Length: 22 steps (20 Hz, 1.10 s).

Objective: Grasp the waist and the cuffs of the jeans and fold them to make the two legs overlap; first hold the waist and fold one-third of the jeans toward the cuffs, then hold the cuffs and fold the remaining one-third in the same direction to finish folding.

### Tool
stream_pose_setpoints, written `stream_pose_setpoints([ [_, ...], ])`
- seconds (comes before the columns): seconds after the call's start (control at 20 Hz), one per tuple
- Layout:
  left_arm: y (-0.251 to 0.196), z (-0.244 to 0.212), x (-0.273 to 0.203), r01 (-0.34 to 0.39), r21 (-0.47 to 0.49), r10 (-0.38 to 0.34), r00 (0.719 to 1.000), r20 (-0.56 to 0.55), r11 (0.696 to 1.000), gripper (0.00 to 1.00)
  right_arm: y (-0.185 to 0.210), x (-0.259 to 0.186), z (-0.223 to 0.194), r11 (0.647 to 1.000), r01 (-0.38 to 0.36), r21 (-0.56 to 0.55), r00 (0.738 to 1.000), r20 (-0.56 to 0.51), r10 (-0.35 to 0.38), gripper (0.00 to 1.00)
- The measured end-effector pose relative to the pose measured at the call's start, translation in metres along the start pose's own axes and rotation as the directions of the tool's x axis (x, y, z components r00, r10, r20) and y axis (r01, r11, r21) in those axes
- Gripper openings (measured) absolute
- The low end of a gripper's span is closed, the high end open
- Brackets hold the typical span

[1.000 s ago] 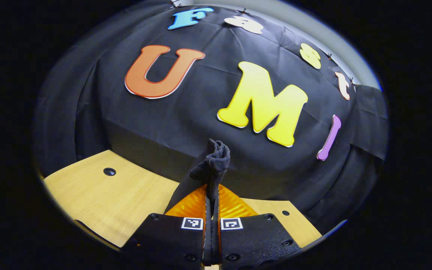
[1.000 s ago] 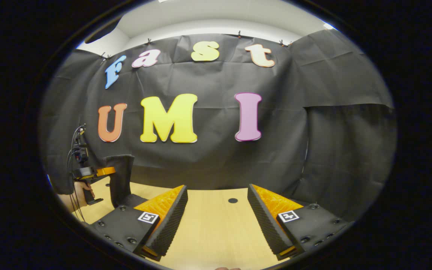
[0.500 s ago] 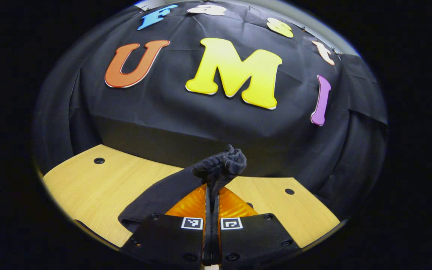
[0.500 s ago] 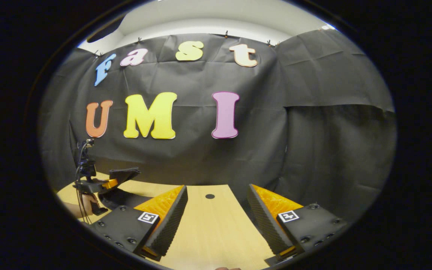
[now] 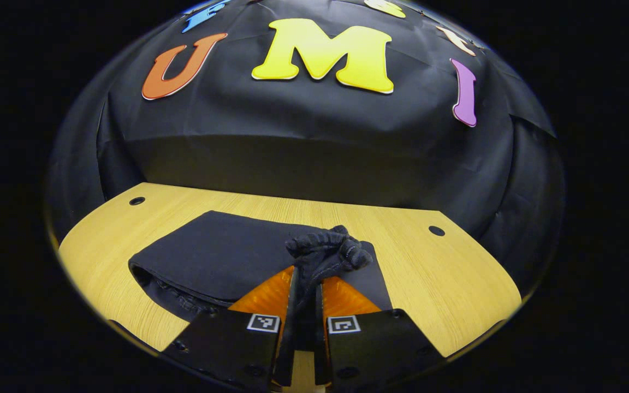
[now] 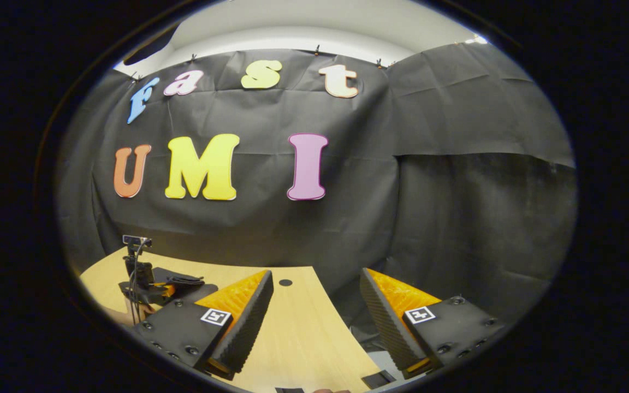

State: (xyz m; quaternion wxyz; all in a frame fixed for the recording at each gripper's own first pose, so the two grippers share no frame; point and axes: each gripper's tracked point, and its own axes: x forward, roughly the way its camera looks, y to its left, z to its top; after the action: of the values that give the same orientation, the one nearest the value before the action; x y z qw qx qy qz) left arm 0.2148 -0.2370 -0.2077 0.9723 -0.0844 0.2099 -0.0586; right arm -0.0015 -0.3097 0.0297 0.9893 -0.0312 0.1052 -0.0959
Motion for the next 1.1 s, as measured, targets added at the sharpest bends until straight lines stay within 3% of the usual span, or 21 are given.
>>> stream_pose_setpoints([
  [0.1,-0.013,-0.018,0.002,0.052,-0.007,-0.053,0.997,-0.054,0.999,0.24,0.003,0.0,-0.001,1.0,-0.005,0.003,1.0,-0.002,0.005,0.95],
  [0.2,-0.024,-0.034,0.003,0.083,-0.019,-0.085,0.991,-0.099,0.996,0.62,0.007,-0.001,0.001,1.0,-0.01,-0.002,1.0,0.003,0.01,0.99],
  [0.3,-0.026,-0.029,-0.004,0.09,-0.023,-0.092,0.993,-0.072,0.996,1.0,0.009,-0.004,0.004,1.0,-0.011,-0.013,1.0,0.011,0.011,0.99],
  [0.4,-0.027,-0.029,-0.005,0.096,-0.02,-0.097,0.993,-0.071,0.995,1.0,0.008,-0.008,0.007,1.0,-0.007,-0.012,1.0,0.015,0.007,0.95],
  [0.75,-0.019,0.001,-0.042,0.119,-0.001,-0.119,0.993,-0.02,0.993,1.0,0.038,-0.004,0.005,0.998,-0.047,0.032,0.999,0.02,0.047,0.99],
  [1.1,0.053,0.061,-0.109,0.059,0.057,-0.064,0.993,0.095,0.997,1.0,0.112,0.014,0.01,0.983,-0.143,0.116,0.989,0.064,0.136,0.95],
])
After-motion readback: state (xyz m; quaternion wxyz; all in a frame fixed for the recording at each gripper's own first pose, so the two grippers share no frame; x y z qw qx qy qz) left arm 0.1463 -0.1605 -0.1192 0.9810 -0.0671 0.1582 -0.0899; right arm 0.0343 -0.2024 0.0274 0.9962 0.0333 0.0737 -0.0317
